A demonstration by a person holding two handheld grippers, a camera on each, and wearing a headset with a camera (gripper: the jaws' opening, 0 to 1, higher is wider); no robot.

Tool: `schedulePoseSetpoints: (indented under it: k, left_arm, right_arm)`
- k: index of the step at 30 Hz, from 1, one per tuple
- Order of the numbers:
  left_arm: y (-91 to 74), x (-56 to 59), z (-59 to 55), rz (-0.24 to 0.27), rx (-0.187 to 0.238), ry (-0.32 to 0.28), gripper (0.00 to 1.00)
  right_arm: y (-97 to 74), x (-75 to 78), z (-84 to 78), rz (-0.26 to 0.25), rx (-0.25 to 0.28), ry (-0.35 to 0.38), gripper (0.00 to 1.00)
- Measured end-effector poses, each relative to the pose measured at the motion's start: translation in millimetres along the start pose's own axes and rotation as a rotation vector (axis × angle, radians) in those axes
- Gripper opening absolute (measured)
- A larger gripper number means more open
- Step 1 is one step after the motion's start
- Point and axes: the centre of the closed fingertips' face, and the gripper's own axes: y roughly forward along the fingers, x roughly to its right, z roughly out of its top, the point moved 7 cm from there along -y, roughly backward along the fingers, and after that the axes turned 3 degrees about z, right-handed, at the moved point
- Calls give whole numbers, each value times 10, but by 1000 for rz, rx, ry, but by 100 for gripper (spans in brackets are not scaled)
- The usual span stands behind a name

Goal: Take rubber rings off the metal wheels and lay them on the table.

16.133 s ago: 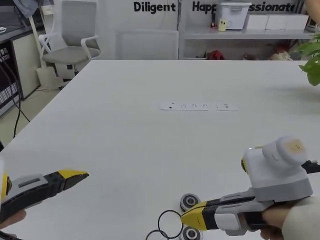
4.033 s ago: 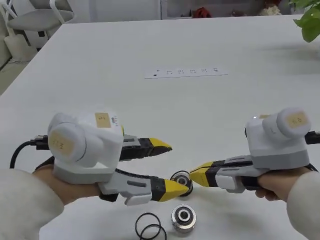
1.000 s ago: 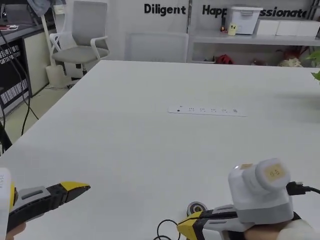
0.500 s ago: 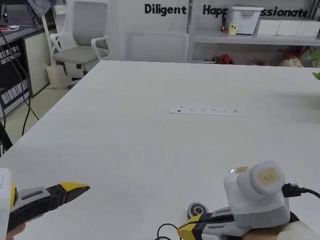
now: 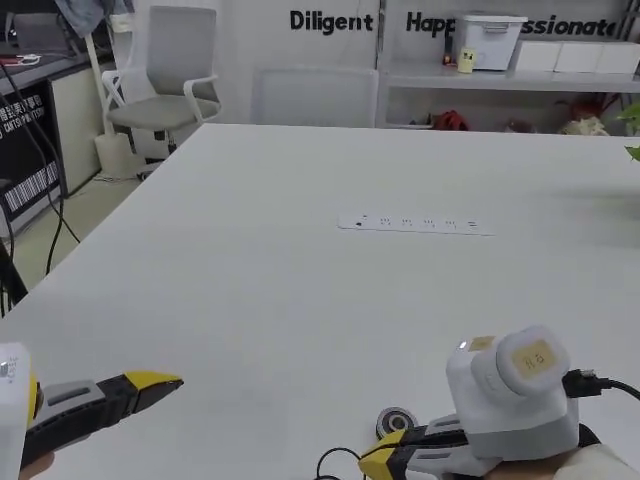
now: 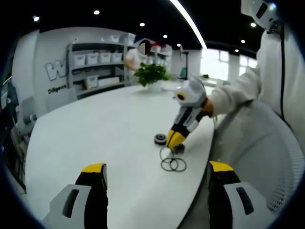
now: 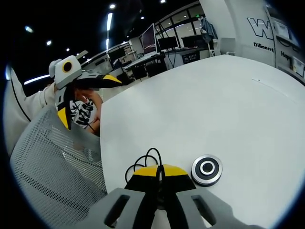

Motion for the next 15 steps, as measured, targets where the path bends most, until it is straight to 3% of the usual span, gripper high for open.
schedulePoseSetpoints:
  k: [15]
  left_arm:
    - [-4,13,-1,5,-5,3,88]
  right_arm:
    - [5,26,-11,-16,-15,-19,0]
